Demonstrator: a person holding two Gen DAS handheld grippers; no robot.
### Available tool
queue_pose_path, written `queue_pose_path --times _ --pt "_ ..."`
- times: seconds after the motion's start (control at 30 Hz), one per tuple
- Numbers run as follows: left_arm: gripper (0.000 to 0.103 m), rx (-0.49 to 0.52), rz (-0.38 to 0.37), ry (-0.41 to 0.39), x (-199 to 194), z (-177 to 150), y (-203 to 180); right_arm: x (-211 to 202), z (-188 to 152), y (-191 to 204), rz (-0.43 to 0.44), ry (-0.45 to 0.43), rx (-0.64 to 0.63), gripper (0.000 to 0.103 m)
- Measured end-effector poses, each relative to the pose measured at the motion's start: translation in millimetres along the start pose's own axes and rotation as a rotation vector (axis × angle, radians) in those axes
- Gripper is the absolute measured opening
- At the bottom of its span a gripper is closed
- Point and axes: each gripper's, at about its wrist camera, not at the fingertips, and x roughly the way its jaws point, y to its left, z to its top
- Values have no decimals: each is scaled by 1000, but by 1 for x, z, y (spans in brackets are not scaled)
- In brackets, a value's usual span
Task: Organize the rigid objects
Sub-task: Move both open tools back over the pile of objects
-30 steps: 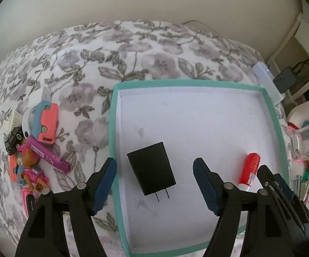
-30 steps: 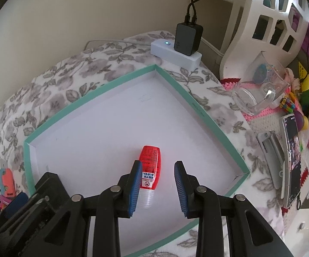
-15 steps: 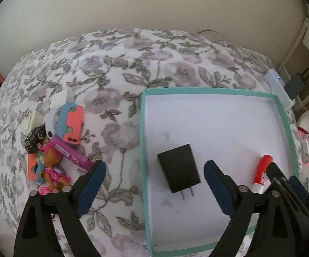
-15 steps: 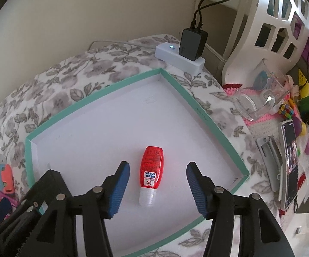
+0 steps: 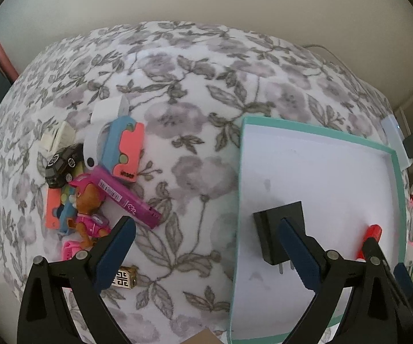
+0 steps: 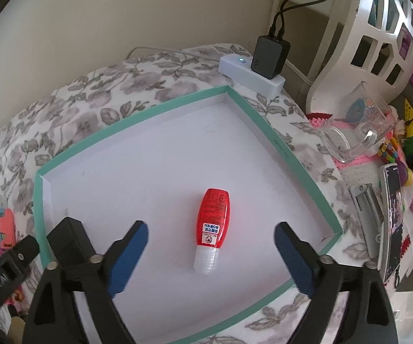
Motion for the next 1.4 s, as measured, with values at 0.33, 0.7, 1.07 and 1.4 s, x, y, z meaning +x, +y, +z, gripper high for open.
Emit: queue_pose_path --times 0.33,0.7,1.07,1.4 --pt "100 -70 -62 -56 -16 10 26 -20 4 10 93 -114 22 103" --pt "101 -137 14 -160 -49 23 84 -56 0 50 254 -183 -22 103" --pt "101 -233 86 -114 -53 8 157 -80 -41 136 411 -126 -245 103" --pt "101 -304 106 -13 -19 -21 209 -62 -82 185 431 22 -393 103"
